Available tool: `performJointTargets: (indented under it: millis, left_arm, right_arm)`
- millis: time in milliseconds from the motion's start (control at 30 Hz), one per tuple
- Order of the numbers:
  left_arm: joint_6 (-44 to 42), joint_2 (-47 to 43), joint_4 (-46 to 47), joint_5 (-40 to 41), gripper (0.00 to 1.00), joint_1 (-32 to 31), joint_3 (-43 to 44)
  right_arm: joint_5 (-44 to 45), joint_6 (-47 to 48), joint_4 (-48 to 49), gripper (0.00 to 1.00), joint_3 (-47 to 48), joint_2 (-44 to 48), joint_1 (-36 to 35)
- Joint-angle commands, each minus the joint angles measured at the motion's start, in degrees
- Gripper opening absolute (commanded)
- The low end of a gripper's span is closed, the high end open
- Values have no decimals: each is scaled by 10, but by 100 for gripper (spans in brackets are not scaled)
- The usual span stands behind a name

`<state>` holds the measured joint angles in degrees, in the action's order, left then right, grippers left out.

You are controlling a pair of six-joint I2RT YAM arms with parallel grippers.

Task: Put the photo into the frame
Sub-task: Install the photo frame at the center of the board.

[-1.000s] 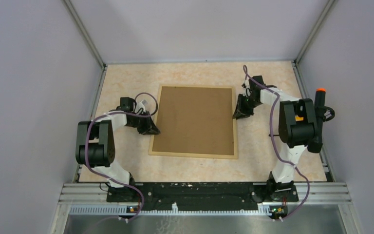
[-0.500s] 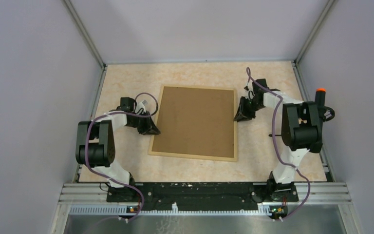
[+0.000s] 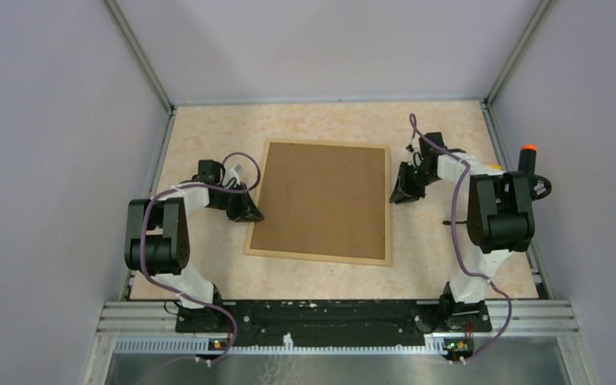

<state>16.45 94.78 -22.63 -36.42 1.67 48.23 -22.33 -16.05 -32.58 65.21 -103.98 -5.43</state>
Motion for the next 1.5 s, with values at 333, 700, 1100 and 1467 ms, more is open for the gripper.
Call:
performJointTargets:
  millis: [333,700,1100,1467]
  left_arm:
    - [-17,3,0,17,19,-1,-10]
    - [-18,5,1,14,18,-1,-10]
    - [-22,9,-4,19,17,-1,-8]
    - [-22,9,-1,9,16,-1,-10]
  right_arm:
    - [4,7,24,25,7,-28,-17]
    - [43,-1,30,24,26,-60,-33]
    - [158,8,-18,21,88,-139,-73]
    - [197,33,-112,26,212,-192,-174]
